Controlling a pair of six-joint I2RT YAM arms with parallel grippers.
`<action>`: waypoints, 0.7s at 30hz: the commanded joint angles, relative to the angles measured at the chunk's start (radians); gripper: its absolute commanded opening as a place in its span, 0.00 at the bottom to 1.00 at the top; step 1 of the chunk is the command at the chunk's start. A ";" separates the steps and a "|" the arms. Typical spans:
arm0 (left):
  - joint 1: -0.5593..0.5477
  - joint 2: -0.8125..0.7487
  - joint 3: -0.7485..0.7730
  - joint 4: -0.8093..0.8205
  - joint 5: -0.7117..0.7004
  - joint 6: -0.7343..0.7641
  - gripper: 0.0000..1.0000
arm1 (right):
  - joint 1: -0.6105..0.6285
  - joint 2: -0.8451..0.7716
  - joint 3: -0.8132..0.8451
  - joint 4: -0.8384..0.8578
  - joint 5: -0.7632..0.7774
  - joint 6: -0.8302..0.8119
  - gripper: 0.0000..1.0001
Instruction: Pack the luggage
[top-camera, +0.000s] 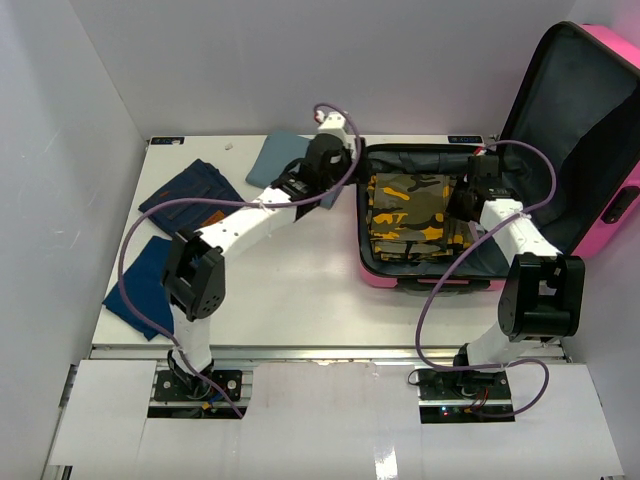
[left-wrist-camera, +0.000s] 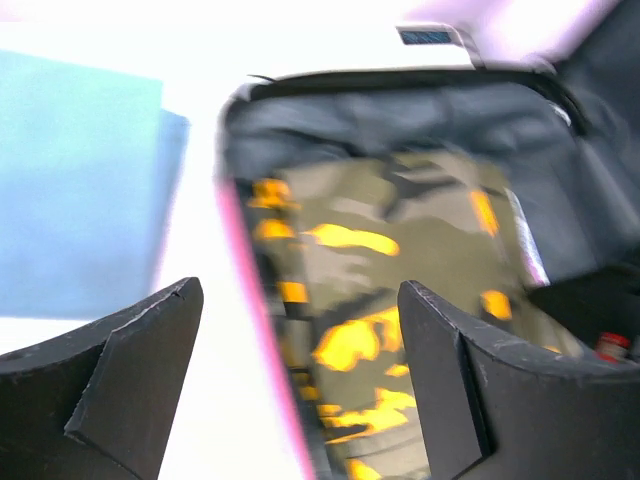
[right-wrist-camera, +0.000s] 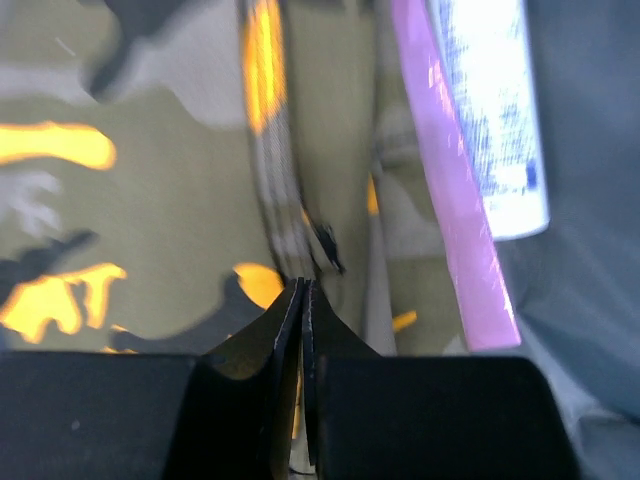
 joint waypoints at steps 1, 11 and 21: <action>0.169 -0.146 -0.075 -0.126 0.041 -0.124 0.90 | -0.002 -0.044 0.091 0.005 -0.016 -0.014 0.08; 0.355 -0.269 -0.374 -0.171 -0.042 -0.238 0.89 | -0.002 0.043 -0.056 0.068 -0.003 0.025 0.08; 0.604 -0.373 -0.510 -0.237 -0.119 -0.426 0.87 | 0.016 -0.137 0.013 0.002 -0.031 -0.023 0.13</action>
